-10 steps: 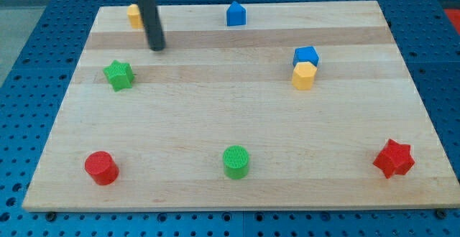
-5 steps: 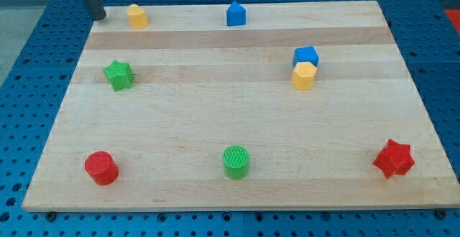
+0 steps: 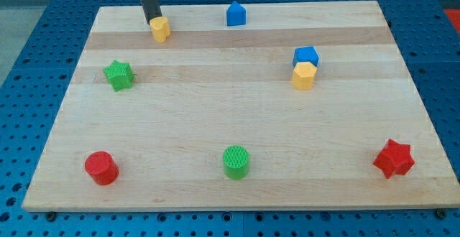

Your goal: Push the yellow heart towards green circle

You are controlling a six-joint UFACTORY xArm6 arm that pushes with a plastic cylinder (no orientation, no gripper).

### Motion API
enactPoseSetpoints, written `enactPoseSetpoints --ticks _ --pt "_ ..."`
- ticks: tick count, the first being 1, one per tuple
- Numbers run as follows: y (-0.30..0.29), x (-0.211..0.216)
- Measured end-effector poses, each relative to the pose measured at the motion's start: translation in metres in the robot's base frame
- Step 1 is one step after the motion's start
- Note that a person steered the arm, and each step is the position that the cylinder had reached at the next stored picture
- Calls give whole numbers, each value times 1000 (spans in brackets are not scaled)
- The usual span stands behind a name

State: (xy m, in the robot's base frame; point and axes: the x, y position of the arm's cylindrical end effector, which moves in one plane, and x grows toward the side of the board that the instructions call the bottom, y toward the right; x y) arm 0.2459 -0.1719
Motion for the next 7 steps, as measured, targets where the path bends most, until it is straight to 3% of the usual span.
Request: enactPoseSetpoints --ticks 3,7 --pt "17 57" --pt "133 153"
